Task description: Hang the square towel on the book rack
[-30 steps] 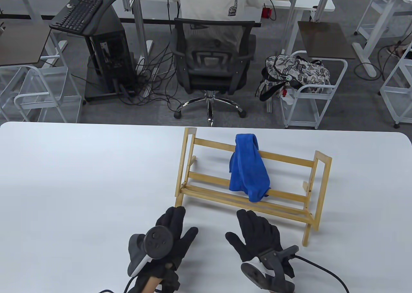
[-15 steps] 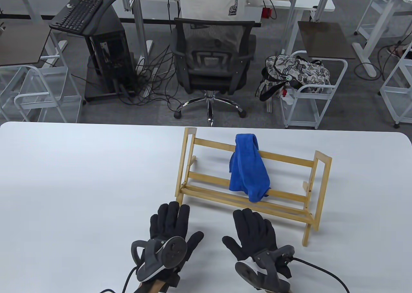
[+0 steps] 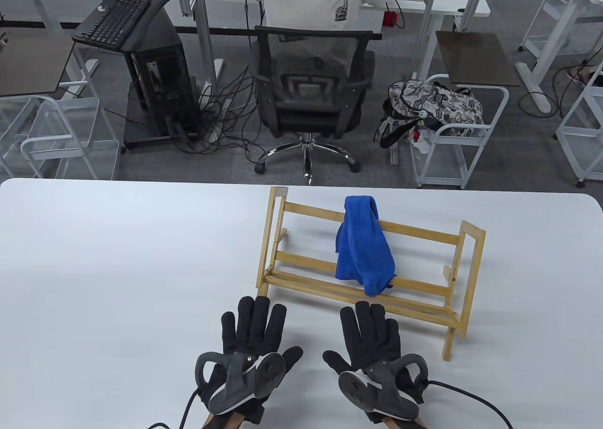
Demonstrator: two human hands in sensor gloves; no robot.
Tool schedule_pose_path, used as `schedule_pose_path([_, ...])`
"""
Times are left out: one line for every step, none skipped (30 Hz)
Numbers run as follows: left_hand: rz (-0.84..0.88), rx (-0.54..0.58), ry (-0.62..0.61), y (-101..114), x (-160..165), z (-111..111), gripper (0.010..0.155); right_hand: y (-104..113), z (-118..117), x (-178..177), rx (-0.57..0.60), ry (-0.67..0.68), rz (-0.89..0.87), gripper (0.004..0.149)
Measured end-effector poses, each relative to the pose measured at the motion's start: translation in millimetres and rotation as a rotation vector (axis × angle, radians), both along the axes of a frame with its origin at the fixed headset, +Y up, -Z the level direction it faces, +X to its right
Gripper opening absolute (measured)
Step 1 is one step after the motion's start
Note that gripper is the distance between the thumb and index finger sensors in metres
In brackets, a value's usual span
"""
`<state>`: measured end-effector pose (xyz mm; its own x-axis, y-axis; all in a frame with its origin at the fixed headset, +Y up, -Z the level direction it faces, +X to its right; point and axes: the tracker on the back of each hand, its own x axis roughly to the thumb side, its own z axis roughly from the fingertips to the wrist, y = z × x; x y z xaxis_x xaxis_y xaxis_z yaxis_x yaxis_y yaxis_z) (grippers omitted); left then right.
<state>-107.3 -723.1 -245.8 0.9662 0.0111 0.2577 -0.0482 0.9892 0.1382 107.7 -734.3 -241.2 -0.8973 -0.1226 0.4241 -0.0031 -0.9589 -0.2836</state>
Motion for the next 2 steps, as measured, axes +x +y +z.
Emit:
schedule_pose_path([0.000,-0.001,0.001,0.2,-0.3,-0.1,0.081,0.1,0.2,-0.3,0.005,0.002,0.000,0.084])
schedule_pose_path([0.000,-0.001,0.003,0.3,-0.5,-0.2,0.081,0.1,0.2,-0.4,0.006,0.003,0.000,0.084])
